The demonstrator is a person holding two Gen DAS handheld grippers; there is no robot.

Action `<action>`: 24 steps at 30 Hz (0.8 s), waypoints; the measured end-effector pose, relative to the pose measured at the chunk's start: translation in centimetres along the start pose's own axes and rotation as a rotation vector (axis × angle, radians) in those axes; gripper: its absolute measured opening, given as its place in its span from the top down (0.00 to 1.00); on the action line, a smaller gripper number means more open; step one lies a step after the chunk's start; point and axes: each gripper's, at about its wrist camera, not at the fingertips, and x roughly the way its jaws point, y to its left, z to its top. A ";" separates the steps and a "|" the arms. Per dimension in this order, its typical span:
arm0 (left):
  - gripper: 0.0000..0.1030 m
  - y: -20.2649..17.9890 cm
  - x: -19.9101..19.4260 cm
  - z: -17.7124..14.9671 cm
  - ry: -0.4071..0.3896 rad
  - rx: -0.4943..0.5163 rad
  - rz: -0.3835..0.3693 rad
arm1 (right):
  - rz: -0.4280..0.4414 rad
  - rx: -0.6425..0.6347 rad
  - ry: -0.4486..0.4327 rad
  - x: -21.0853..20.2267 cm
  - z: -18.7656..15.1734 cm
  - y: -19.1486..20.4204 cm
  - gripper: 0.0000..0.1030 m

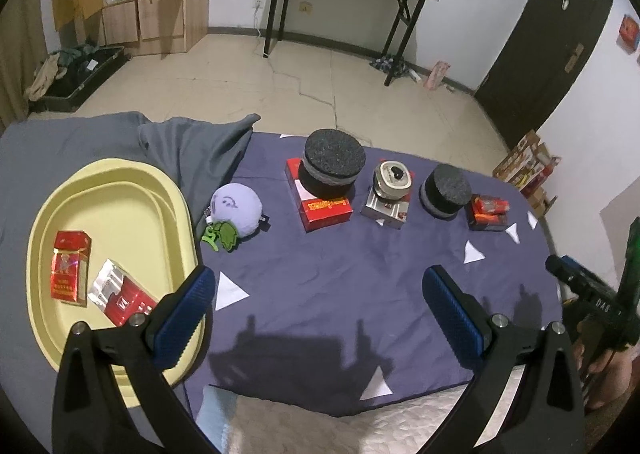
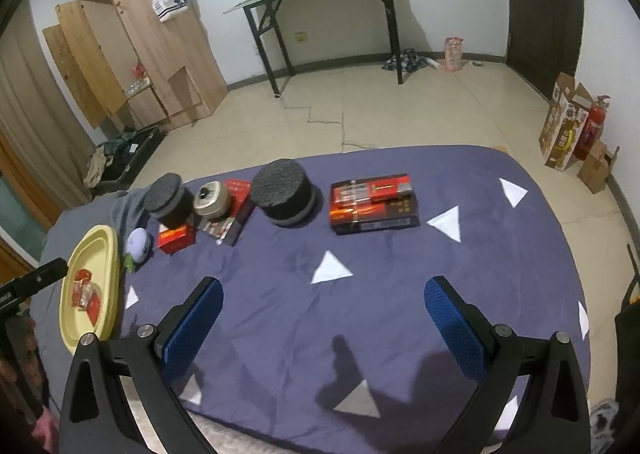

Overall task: Organize rigid objects
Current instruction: 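Grasp the black foam puck with the left tool while the right tool grasps the red lighter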

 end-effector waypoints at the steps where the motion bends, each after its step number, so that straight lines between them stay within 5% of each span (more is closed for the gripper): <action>1: 0.00 -0.3 0.4 0.3 0.006 0.016 0.005 | -0.012 0.015 0.001 0.4 -0.3 -0.5 0.00; 4: 0.00 -1.7 1.7 1.7 0.002 0.106 0.027 | -0.021 0.082 -0.007 2.3 -0.1 -2.1 0.00; 8: 0.00 -3.3 4.7 3.9 0.024 0.223 0.070 | -0.096 -0.014 -0.014 5.9 1.8 -1.7 0.00; 13: 0.00 -3.1 8.2 6.1 0.024 0.229 0.059 | -0.121 -0.070 -0.042 9.5 4.2 -2.1 0.00; 24: 0.00 -2.9 13.1 6.8 0.047 0.260 0.063 | -0.100 -0.145 0.067 15.8 6.2 -2.2 0.00</action>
